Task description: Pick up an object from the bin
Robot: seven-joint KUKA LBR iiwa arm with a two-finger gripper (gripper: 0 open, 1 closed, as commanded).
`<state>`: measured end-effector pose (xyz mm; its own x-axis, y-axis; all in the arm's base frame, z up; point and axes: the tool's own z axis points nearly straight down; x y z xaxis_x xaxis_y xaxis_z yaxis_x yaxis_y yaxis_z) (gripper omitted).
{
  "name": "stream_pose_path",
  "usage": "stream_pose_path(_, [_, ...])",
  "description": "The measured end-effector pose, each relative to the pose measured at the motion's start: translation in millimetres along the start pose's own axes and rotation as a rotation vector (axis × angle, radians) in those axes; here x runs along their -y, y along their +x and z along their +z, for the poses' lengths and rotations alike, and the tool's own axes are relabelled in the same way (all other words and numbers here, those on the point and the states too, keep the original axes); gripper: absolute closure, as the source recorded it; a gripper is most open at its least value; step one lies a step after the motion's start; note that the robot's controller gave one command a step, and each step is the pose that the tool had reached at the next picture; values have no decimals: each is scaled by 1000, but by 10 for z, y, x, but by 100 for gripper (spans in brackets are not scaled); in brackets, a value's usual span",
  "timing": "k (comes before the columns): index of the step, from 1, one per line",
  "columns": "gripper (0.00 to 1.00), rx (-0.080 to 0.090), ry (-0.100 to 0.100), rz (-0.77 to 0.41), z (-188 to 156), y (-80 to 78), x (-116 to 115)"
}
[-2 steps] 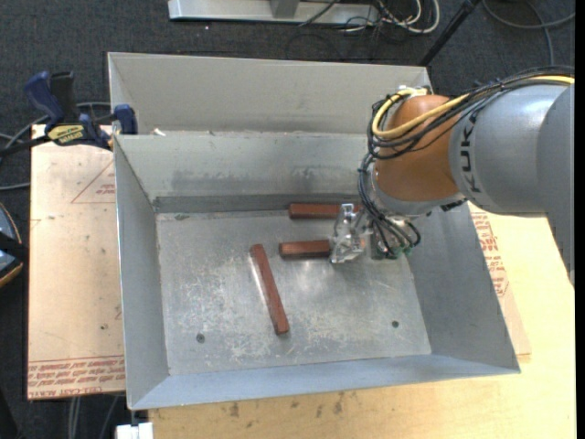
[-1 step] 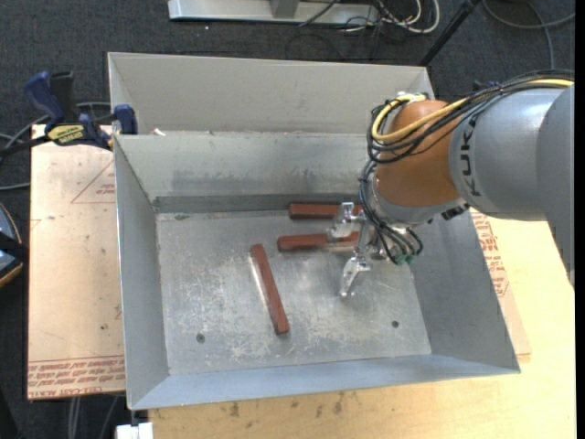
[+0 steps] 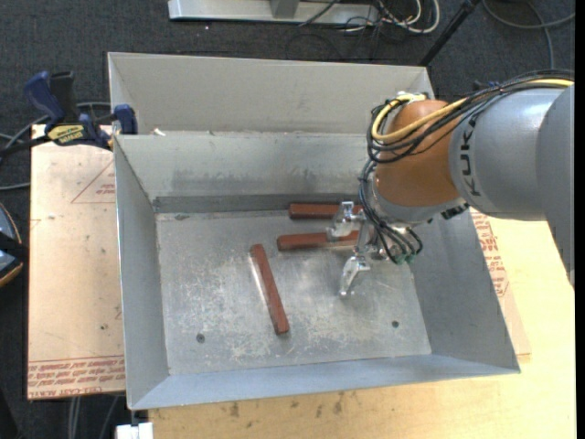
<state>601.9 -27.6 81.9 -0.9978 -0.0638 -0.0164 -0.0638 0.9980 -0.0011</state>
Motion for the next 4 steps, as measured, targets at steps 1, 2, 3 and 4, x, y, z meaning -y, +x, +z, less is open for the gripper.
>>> stream_pose_path(1, [0, -3, -2, 22, -16, -344, 54])
stream_pose_path(2, [0, -17, -3, 28, -5, -693, 93])
stream_pose_path(3, [100, -15, -5, -289, -61, -491, 692])
stream_pose_path(4, [0, -14, -5, -288, -67, -495, 697])
